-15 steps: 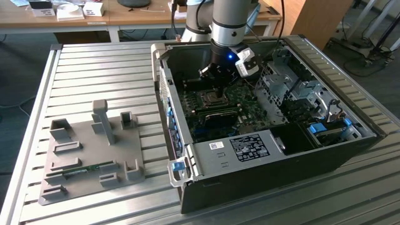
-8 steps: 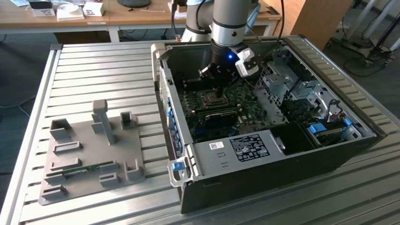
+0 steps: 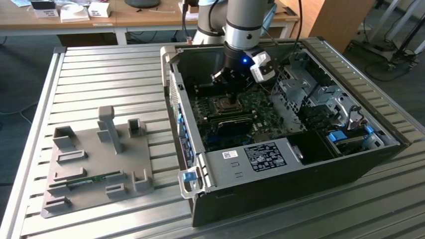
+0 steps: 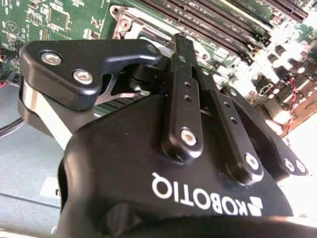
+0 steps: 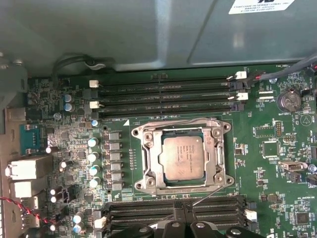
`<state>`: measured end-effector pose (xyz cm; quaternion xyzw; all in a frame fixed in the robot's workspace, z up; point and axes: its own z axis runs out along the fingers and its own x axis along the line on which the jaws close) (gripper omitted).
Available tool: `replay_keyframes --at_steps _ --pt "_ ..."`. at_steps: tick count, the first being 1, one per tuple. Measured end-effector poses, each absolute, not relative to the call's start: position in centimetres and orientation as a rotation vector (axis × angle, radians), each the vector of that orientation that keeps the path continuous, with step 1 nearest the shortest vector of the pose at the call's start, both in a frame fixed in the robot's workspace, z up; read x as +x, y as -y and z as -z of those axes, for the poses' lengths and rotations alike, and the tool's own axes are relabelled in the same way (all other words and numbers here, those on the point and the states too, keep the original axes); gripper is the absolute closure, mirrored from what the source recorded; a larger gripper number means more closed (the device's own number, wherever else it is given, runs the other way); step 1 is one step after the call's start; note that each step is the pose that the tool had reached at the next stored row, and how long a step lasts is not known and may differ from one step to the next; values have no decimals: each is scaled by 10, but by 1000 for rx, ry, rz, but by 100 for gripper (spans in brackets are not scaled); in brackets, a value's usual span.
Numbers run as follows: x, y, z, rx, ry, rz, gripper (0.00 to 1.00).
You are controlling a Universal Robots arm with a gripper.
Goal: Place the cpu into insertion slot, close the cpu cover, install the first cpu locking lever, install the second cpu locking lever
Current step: 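Install the second cpu locking lever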
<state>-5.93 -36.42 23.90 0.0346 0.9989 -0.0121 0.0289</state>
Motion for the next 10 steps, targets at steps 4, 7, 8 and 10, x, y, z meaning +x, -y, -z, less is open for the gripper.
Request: replay_keyframes --at_steps 4,7,8,10 --pt "-65 365 -236 107 -3082 38 89" --pt "-69 365 -232 107 -3082 38 89" --pt "-69 365 -231 107 -3082 38 89" --pt "-70 366 -228 107 -3082 38 89"
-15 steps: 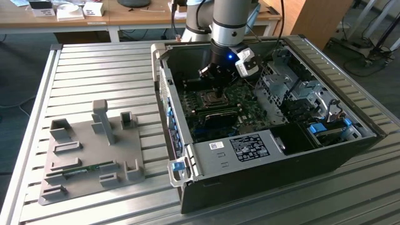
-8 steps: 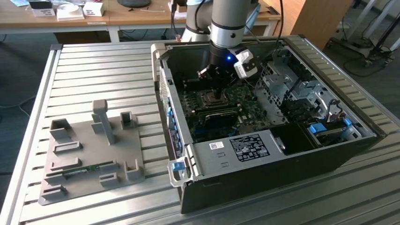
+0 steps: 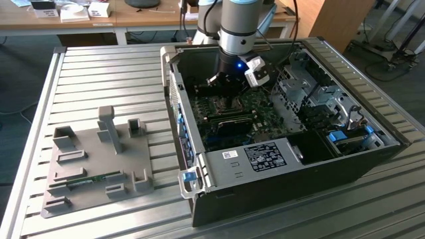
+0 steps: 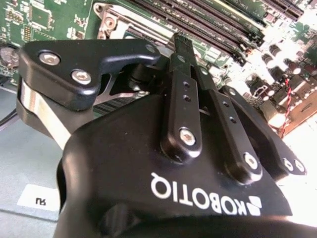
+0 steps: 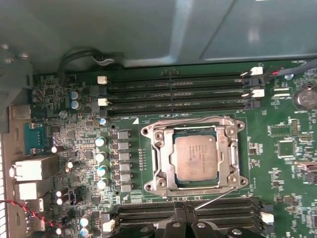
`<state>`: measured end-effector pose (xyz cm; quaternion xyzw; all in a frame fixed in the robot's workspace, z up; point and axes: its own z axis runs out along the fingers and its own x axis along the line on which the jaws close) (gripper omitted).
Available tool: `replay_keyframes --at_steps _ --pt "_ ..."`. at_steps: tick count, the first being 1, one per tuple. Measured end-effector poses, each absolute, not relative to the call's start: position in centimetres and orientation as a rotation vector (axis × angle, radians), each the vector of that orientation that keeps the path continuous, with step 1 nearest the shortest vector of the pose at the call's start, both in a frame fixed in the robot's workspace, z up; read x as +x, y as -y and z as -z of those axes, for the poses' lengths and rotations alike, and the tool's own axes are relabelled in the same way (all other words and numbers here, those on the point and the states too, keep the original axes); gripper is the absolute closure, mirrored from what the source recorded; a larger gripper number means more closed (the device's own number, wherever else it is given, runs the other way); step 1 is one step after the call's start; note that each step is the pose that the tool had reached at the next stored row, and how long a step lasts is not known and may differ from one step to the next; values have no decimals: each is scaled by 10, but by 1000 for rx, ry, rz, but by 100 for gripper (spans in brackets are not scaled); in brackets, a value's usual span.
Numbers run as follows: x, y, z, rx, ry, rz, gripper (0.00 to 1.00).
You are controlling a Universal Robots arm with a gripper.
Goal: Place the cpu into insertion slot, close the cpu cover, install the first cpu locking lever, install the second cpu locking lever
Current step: 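Install the second cpu locking lever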
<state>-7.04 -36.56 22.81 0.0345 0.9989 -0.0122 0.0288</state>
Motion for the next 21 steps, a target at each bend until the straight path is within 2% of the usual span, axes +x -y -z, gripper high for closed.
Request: replay_keyframes --at_steps 21 --pt "-77 368 -223 107 -3082 38 89"
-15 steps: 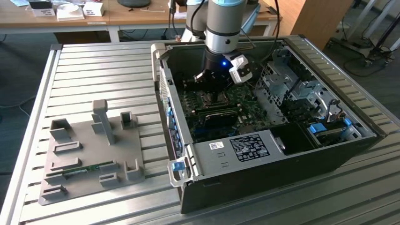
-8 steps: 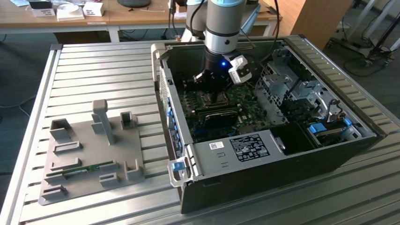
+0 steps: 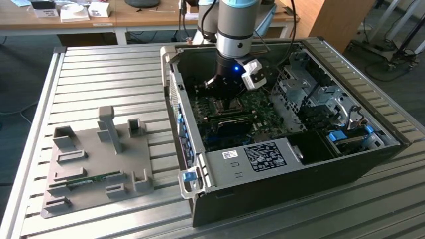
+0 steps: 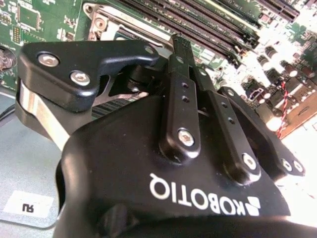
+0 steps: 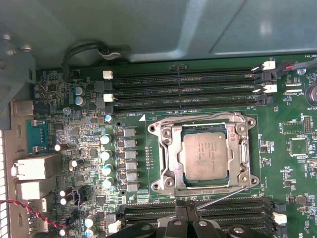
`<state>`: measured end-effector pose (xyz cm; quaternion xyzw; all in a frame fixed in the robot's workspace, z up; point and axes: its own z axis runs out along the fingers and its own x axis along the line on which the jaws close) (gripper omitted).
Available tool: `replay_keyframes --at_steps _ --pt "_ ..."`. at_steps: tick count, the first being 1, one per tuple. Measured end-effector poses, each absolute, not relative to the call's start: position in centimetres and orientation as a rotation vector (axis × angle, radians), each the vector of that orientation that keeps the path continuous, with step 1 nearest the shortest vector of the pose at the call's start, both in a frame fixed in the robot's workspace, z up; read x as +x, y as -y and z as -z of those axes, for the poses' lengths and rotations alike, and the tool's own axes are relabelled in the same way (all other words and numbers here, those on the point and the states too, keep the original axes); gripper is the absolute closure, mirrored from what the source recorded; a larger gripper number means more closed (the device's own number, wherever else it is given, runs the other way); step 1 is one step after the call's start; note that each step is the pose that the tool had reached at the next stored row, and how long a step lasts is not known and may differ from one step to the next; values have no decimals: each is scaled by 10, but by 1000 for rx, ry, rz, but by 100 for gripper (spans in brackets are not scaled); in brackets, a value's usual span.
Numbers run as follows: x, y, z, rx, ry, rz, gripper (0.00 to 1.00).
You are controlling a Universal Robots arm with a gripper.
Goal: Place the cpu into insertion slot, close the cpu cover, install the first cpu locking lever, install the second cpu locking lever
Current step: 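Install the second cpu locking lever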
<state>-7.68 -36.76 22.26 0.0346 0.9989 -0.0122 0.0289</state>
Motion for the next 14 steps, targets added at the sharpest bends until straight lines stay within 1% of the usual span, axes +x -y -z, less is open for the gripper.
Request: replay_keyframes --at_steps 14 --pt "-81 368 -219 111 -3072 37 89"
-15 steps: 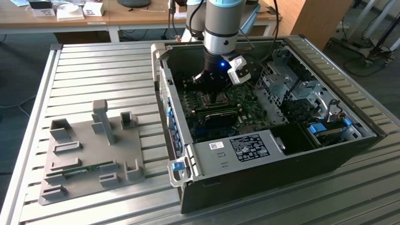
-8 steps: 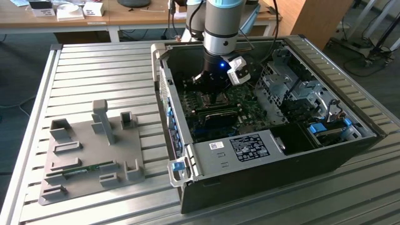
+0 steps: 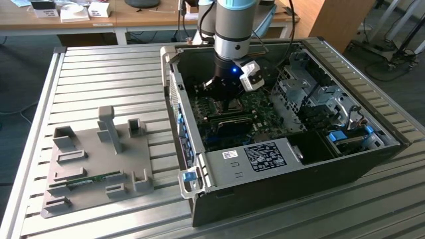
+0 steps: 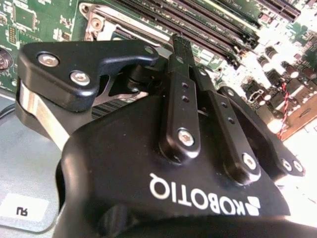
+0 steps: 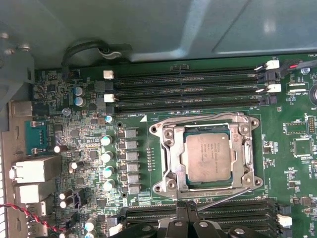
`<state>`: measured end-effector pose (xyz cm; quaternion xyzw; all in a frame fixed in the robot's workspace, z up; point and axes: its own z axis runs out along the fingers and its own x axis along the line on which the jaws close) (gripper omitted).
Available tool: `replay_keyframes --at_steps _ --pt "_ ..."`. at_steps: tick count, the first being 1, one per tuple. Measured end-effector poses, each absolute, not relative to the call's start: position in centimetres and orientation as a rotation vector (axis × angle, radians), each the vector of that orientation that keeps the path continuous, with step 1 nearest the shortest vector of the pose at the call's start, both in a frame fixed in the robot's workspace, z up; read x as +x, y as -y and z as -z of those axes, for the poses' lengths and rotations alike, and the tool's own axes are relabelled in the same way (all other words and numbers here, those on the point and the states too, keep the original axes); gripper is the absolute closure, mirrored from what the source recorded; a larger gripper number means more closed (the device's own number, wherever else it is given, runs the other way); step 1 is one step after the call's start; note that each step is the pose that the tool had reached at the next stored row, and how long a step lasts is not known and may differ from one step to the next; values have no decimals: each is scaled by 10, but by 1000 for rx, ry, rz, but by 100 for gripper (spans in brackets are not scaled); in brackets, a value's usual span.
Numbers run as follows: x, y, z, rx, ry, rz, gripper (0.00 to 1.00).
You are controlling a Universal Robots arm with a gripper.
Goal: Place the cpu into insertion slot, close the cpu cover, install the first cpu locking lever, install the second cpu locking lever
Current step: 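Install the second cpu locking lever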
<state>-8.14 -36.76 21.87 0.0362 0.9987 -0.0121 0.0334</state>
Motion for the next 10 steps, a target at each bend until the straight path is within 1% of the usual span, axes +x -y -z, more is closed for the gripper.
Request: replay_keyframes --at_steps 10 --pt "-89 368 -217 111 -3068 37 89"
